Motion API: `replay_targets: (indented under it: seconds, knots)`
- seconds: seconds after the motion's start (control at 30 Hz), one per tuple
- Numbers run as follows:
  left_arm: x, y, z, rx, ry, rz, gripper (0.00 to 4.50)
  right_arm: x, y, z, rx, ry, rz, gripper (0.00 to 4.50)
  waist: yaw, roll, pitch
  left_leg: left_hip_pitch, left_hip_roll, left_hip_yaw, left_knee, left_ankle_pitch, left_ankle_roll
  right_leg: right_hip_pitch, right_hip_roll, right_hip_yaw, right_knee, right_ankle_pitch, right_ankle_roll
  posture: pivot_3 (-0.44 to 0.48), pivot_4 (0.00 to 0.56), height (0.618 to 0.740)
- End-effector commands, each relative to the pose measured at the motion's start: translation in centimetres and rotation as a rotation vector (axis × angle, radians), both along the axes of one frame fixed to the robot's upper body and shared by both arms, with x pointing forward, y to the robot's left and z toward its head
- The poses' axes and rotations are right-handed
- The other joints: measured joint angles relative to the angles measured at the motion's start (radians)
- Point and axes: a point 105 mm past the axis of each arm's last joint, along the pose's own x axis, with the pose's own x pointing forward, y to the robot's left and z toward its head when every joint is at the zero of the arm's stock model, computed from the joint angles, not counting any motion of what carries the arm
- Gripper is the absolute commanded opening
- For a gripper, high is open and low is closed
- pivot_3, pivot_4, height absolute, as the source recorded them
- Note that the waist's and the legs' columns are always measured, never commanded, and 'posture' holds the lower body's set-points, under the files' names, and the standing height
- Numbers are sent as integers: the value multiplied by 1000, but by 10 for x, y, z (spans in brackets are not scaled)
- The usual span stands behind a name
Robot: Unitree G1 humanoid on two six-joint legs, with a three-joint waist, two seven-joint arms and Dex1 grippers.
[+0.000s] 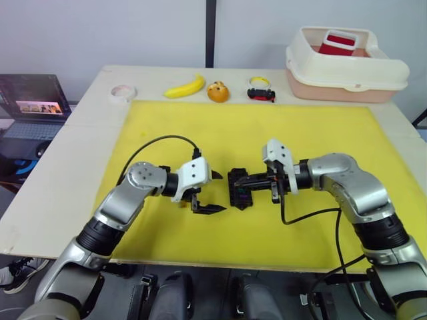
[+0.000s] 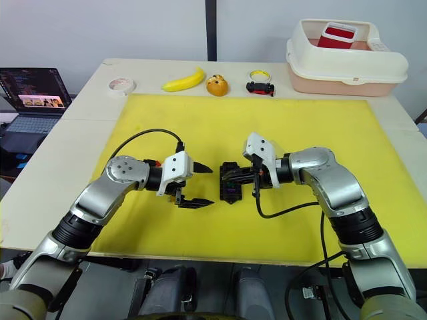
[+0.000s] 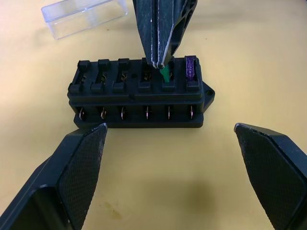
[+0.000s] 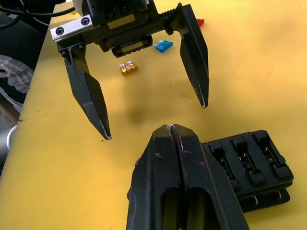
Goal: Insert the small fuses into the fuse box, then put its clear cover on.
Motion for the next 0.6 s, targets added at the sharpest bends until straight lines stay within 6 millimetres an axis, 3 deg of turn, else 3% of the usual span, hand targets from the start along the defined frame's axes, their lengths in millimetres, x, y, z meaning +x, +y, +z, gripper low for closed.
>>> replay_targets:
  seconds: [0.03,0.6]
  knots:
    - [-1,-2,10,-11,-39,-10,4500,-2,-2,1,-6,-5,13,27,0,0,0,0,0,0,0,0,0,0,0,0,0,0,0,0,150,740]
    - [-1,-2,11,-12,-41,-6,4500,-10,-8,-21,-74,66,29,27,1,0,0,0,0,0,0,0,0,0,0,0,0,0,0,0,150,740]
